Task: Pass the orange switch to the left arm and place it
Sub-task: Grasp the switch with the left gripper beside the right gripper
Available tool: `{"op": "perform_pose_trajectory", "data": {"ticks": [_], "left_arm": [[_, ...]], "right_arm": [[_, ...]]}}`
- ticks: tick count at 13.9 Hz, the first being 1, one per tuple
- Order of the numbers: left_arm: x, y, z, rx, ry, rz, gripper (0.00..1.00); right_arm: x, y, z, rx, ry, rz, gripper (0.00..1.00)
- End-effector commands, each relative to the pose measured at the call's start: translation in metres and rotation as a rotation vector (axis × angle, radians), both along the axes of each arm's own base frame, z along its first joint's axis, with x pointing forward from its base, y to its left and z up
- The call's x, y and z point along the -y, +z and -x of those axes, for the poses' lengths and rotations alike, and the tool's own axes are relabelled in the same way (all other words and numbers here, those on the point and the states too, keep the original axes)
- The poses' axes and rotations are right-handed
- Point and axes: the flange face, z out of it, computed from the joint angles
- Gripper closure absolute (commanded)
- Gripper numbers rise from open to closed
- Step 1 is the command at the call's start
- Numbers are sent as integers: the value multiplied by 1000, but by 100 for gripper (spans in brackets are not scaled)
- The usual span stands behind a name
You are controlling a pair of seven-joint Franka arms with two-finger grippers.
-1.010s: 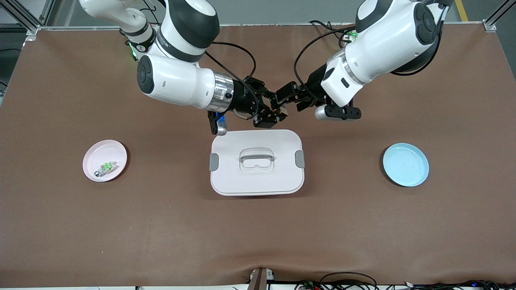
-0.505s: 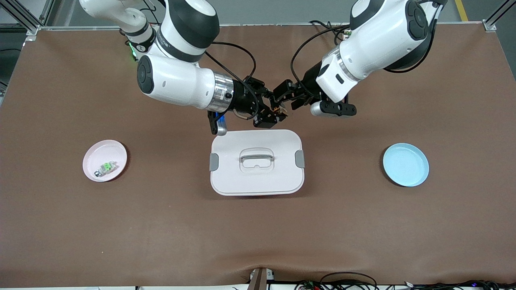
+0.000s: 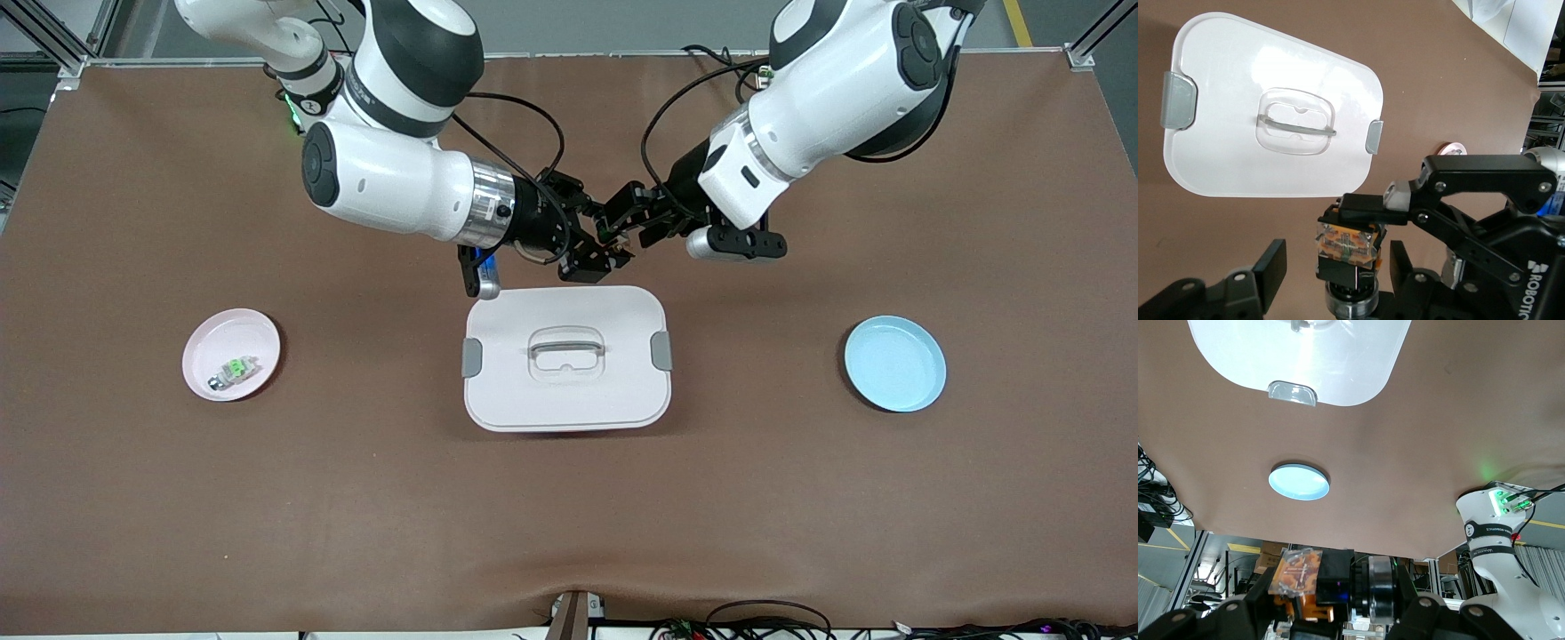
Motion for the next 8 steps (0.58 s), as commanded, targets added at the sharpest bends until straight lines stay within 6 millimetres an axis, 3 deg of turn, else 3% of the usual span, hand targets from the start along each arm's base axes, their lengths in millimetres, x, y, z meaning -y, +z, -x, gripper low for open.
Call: {"op": "perform_pose_trajectory", "data": {"ticks": [1,5,8], "left_arm": [[4,-3,2,6,-4,21,32],[8,-7,2,8,-5,23,40],[10,-13,0,-2,-4,21,60]], "right_arm": [[-2,7,0,1,-7,-7,67],[-2,7,0,1,-7,-7,67],[-2,7,0,1,-7,-7,67]]}}
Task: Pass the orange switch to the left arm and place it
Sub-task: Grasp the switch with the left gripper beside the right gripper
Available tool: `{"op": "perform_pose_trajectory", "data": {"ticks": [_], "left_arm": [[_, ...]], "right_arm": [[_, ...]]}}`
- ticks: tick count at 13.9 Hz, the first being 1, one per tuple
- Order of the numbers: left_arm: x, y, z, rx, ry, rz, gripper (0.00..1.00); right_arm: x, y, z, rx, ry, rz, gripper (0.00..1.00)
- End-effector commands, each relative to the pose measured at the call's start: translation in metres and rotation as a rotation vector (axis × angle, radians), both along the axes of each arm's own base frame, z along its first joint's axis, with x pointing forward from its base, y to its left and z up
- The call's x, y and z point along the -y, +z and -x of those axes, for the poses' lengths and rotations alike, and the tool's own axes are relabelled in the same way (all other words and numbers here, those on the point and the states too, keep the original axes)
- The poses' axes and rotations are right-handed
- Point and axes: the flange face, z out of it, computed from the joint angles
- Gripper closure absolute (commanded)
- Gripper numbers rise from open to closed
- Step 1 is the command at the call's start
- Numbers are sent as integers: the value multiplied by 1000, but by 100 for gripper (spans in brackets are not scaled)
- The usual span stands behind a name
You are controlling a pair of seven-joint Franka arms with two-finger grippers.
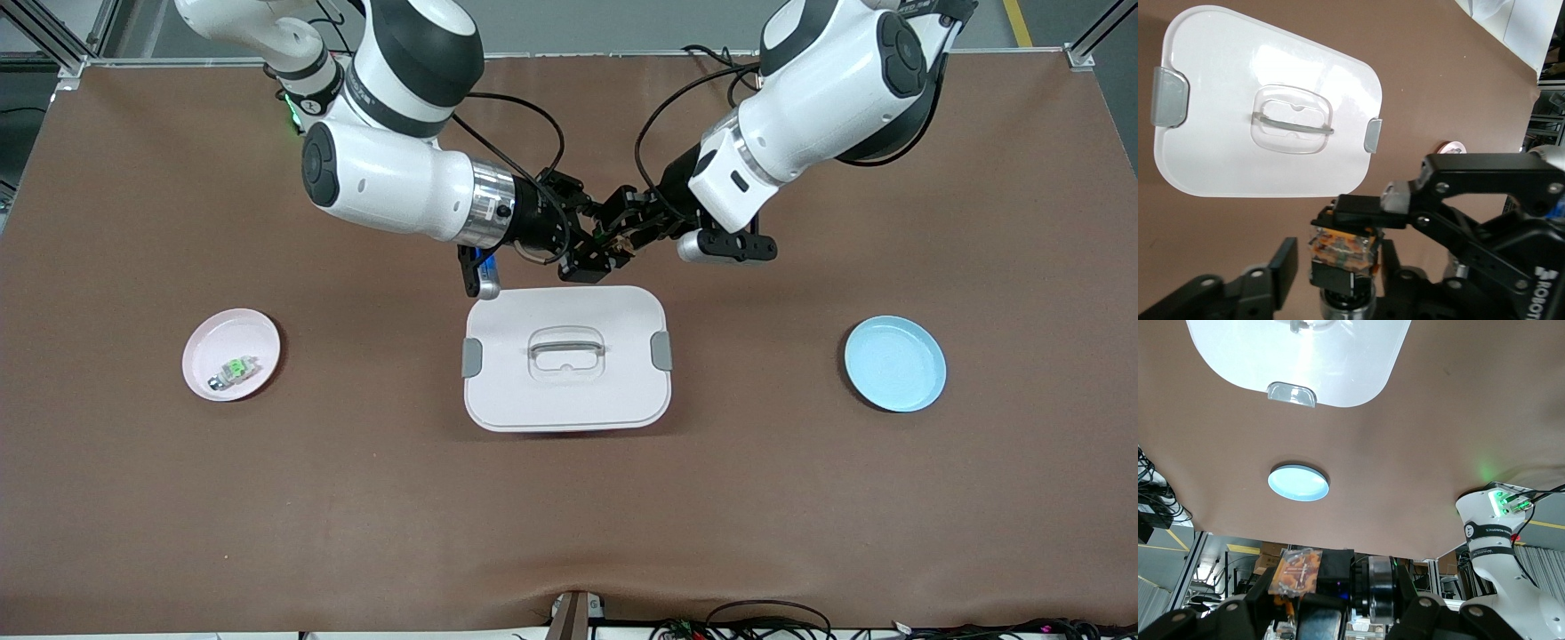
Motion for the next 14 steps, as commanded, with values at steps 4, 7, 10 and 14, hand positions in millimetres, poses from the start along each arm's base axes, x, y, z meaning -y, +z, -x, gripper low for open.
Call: {"op": "perform_pose_trajectory", "data": {"ticks": [4,7,10,14], "left_arm": [[1,-11,-2,-7,-4,7,77],[-2,-14,-7,-4,-3,-6,81],[-6,-17,-9,-2,-10,-12,81],[-8,-19,-11,-3,-7,-16,81]], "right_arm": [[-2,10,0,4,-8,-11,66],[-2,10,0,4,-7,-11,62],[-2,10,0,1,-9,-10,16],[-2,8,0,1,-9,-10,0]]}}
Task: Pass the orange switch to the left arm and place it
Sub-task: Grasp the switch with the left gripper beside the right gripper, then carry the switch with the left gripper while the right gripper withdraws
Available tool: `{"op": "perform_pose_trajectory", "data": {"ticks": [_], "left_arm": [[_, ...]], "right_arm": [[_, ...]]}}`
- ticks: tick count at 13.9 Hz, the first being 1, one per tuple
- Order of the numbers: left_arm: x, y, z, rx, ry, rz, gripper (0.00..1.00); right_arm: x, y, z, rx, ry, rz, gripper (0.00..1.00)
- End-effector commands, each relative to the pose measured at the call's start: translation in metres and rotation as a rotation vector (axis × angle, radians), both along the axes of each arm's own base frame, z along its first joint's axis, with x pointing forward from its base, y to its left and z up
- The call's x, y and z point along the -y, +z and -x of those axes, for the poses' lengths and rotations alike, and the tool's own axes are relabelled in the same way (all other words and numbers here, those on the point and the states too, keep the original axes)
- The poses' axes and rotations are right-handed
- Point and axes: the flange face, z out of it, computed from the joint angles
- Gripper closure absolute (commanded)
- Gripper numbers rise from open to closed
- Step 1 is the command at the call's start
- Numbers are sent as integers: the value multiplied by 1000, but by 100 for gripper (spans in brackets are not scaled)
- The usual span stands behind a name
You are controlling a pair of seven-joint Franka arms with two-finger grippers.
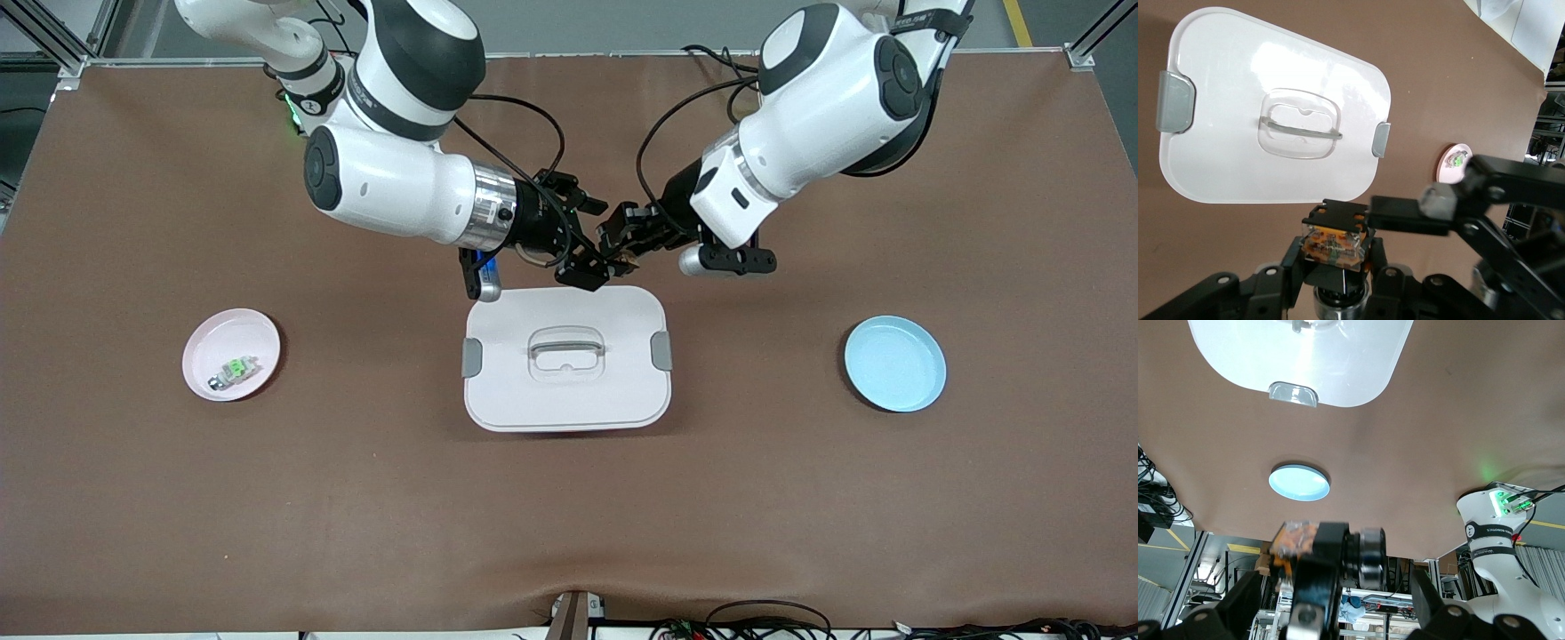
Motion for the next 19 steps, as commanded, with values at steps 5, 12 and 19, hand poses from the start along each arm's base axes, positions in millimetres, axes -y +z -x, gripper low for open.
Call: {"op": "perform_pose_trajectory", "data": {"ticks": [5,12,19], "left_arm": [[-33,-1,-18,27,18,-44,80],[-108,-35,-50,38,-102,-211,78],[-203,-98,-68,91,-423,-394,78]], "right_arm": [[7,7,-3,-1,-12,-4,0],[77,22,13,161,258,42,0],[139,0,61,434,674,295,0]]}}
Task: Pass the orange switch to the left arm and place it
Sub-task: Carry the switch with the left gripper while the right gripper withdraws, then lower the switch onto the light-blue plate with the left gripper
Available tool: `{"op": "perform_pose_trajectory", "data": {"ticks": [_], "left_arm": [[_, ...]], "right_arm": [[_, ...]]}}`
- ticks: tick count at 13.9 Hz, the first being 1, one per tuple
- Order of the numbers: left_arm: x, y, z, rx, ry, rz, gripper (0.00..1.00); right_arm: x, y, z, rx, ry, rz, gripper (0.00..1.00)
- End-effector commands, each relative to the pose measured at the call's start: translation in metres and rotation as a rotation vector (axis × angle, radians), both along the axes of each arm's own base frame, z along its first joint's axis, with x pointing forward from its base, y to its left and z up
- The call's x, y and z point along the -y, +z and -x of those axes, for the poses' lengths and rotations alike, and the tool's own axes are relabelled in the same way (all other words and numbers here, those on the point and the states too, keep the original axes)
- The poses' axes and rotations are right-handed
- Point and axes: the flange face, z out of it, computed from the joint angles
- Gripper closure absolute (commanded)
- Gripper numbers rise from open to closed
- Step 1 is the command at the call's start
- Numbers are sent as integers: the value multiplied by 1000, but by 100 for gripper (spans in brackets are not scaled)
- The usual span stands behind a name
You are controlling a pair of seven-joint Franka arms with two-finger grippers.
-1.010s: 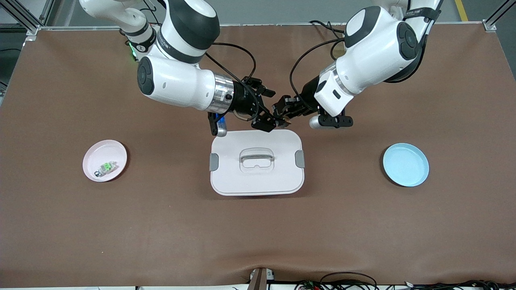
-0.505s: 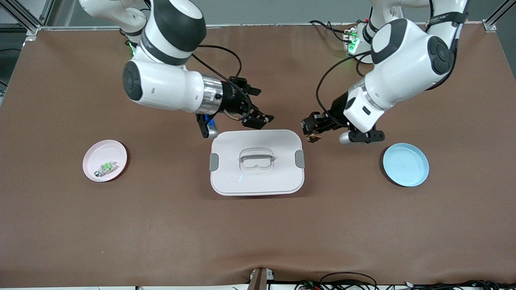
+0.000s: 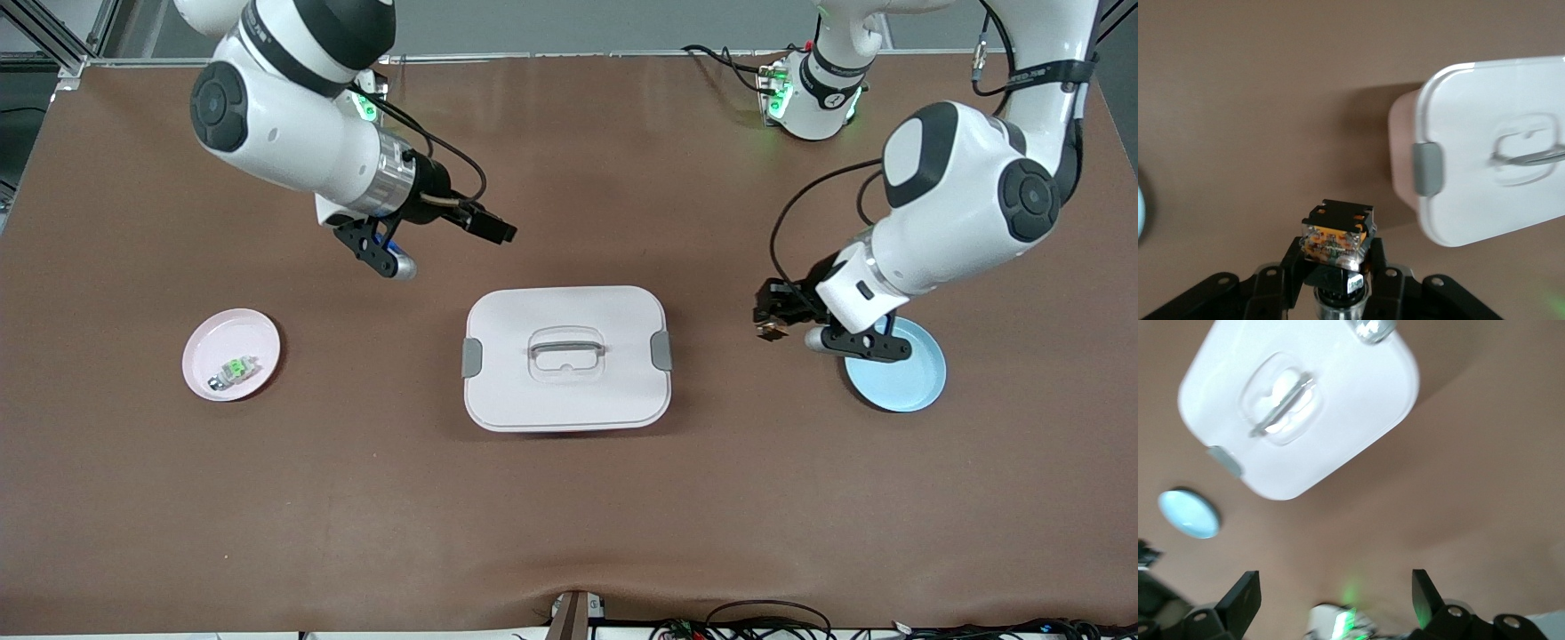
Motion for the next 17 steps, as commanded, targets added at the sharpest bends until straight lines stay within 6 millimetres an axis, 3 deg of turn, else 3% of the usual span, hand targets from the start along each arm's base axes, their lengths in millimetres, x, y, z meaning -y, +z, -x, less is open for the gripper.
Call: {"op": "perform_pose_trajectory", "data": {"ticks": [1,5,9,15,17], "left_arm": [[-22,-21,0,7,-138,-84,78],[-48,-60,-10,-5,-318,-177,78],[-68,-99,-16,-36,-503,-272,78],[-77,-121,-7,-56,-783,-401,78],[-74,-128,-2,-66,-835,-445,78]], "right_arm": [[28,-4,13,63,119,57,0],[84,-7,10,177,311,176,0],[171,1,-15,221,448,193,0],[281,7,-37,267,535,229,0],[306,17,-40,270,539,242,0]]}}
